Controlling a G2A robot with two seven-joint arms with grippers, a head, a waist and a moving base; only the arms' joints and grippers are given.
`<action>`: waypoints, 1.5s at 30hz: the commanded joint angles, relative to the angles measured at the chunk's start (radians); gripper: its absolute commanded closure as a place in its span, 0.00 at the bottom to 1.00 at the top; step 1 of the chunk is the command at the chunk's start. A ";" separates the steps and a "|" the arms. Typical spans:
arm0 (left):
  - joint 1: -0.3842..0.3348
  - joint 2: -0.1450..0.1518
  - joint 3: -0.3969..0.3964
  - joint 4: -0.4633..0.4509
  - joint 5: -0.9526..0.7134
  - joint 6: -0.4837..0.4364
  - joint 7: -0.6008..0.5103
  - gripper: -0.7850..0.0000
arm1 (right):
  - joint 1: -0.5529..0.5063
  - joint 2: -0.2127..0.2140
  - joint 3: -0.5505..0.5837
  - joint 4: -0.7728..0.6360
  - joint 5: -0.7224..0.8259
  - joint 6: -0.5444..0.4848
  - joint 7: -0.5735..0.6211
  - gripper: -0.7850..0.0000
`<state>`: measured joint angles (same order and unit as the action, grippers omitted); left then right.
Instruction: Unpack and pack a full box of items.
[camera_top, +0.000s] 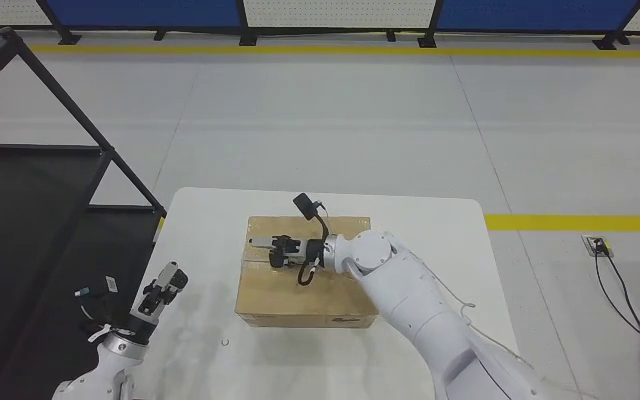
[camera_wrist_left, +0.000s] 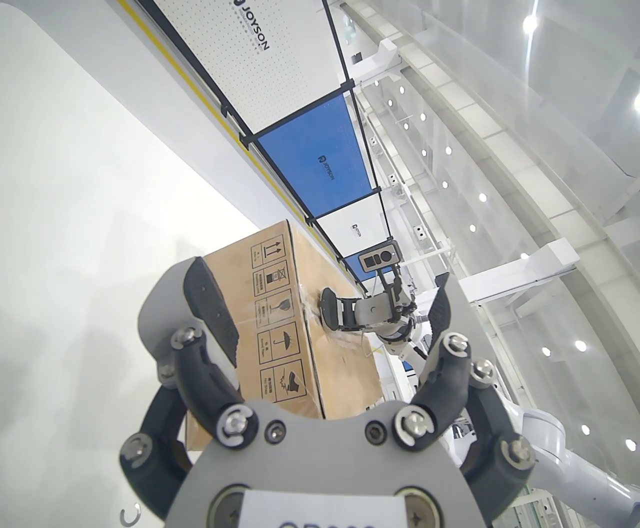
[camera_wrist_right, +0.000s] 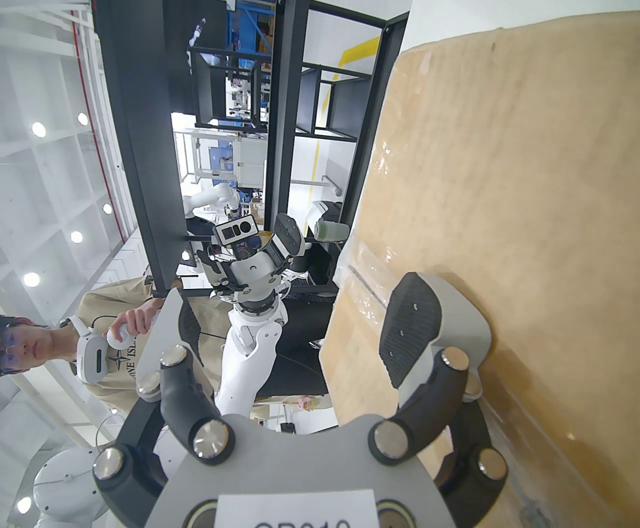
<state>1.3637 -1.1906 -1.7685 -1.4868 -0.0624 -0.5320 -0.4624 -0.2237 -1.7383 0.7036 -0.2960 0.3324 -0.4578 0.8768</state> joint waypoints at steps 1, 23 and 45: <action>-0.001 0.001 0.005 -0.002 0.006 0.000 0.001 0.00 | -0.014 0.014 0.012 -0.026 -0.007 -0.007 0.002 0.00; -0.005 0.008 0.045 -0.031 0.031 0.013 0.021 0.00 | -0.373 0.253 0.304 -0.758 -0.285 0.313 -0.037 0.00; -0.042 0.017 0.077 -0.026 0.044 0.026 0.005 0.00 | -0.667 0.339 0.525 -1.136 -0.426 0.573 -0.167 0.00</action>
<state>1.3239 -1.1744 -1.6925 -1.5147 -0.0200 -0.5048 -0.4559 -0.8720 -1.4027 1.2152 -1.4125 -0.0913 0.1143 0.7175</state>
